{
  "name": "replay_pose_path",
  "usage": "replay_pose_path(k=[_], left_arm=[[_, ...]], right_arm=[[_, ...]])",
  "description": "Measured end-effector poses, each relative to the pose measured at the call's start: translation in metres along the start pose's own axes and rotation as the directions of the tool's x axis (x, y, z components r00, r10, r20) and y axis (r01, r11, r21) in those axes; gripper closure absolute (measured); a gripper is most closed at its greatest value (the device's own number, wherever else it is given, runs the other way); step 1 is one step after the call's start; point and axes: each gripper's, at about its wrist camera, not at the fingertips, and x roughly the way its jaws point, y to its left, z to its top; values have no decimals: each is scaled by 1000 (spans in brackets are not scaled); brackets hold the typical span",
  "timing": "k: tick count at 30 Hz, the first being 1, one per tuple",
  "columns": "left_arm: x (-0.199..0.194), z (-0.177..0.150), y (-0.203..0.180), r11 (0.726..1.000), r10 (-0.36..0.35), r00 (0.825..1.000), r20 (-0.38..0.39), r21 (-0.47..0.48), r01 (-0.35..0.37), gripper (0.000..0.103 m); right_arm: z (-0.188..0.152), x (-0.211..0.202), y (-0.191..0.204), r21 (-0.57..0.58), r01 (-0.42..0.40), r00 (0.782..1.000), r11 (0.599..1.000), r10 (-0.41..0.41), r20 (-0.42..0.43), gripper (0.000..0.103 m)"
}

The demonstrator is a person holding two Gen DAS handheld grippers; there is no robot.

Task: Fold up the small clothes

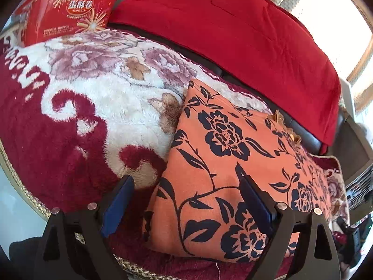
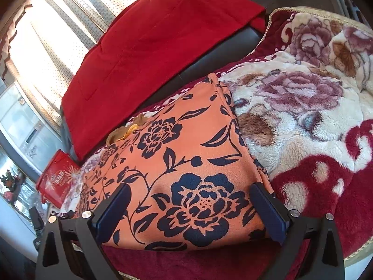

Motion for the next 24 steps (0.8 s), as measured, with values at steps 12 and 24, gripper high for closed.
replay_pose_path(k=[12,24], left_arm=[[5,-1,-9,999,38,999,11,7,-38,11],[3,-4,-14,995,77,997,31,60,-79,11]], right_arm=[[0,-2,-4,6,-34,999,999,34,0,1],[3,-2,-13,65,-85,996,994,85,4,1]])
